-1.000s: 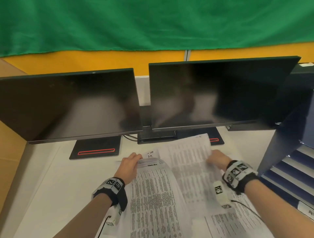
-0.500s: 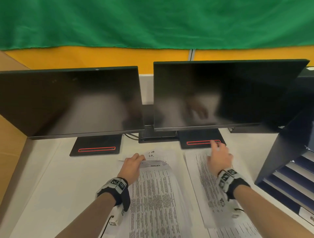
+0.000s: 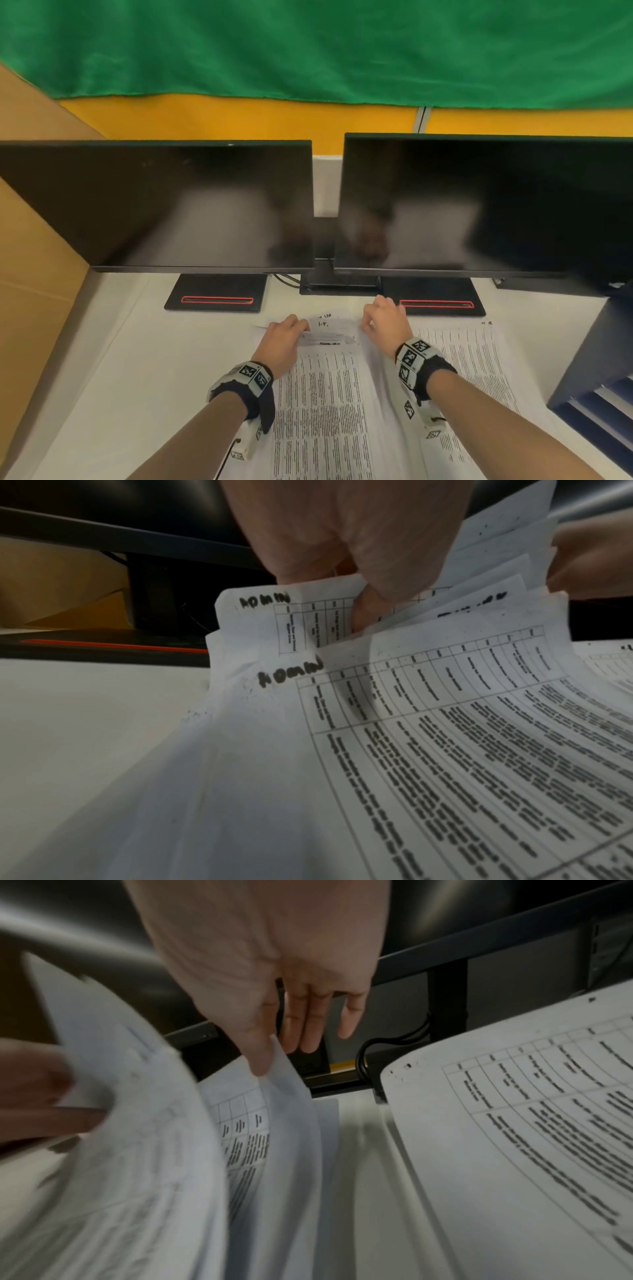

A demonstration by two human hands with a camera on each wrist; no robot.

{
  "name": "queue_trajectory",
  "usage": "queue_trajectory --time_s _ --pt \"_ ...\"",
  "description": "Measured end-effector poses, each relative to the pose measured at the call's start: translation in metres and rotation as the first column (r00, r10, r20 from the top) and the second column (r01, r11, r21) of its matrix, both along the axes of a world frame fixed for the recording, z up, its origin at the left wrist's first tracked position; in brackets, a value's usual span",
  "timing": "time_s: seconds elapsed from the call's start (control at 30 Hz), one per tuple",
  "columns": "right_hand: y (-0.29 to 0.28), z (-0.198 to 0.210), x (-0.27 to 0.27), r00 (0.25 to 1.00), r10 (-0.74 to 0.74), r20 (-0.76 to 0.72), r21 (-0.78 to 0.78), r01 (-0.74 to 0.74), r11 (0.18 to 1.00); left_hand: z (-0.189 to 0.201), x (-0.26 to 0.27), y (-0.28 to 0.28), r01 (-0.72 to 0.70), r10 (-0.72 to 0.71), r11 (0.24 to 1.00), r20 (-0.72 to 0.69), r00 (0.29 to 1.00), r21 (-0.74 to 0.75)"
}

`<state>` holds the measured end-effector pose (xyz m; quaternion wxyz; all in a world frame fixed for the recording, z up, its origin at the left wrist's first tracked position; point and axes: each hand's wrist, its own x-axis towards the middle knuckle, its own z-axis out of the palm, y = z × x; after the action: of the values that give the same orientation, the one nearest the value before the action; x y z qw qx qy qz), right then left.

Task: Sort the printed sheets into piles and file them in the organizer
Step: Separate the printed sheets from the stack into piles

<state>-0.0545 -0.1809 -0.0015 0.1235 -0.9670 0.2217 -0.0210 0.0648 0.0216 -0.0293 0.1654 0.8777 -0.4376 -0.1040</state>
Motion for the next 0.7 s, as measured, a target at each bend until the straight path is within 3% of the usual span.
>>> queue_trajectory --time_s 0.1,0.2,0.3,0.43,0.47,0.5,0.57,0.6,0.7 --pt "0.007 0.0 -0.015 0.998 0.053 0.042 0.173 -0.06 0.983 0.0 -0.002 -0.002 0.024 -0.023 0.999 0.037 0.999 -0.026" --pt "0.017 -0.002 -0.029 0.997 0.076 0.034 0.395 -0.083 0.915 -0.002 -0.004 -0.004 0.074 -0.068 0.996 0.108 0.992 -0.058" --pt "0.023 -0.001 -0.037 1.0 0.003 0.03 0.626 -0.021 0.779 -0.005 -0.006 -0.004 0.109 -0.103 0.993 0.117 0.988 -0.05" --pt "0.02 0.002 -0.035 0.976 -0.216 -0.018 0.874 0.121 0.471 -0.004 -0.009 0.0 0.101 -0.096 0.993 0.076 0.992 -0.061" --pt "0.016 0.0 -0.032 0.969 -0.243 -0.039 0.872 0.152 0.466 -0.003 -0.01 0.001 0.101 -0.095 0.992 0.078 0.992 -0.077" --pt "0.011 -0.004 -0.029 0.967 -0.249 -0.053 0.825 0.183 0.534 -0.003 -0.011 0.003 0.091 -0.084 0.991 0.077 0.993 -0.093" --pt "0.0 -0.013 -0.021 0.982 -0.183 -0.049 0.61 0.175 0.773 0.0 -0.012 0.006 0.043 -0.037 0.992 0.051 0.998 -0.115" --pt "-0.003 -0.016 -0.017 0.988 -0.143 -0.064 0.508 0.155 0.847 0.001 -0.012 0.007 0.017 -0.013 0.994 0.034 0.999 -0.112" --pt "-0.004 -0.019 -0.006 0.99 -0.098 -0.101 0.352 0.128 0.927 0.004 -0.013 0.011 -0.018 0.018 0.993 -0.002 1.0 -0.116"
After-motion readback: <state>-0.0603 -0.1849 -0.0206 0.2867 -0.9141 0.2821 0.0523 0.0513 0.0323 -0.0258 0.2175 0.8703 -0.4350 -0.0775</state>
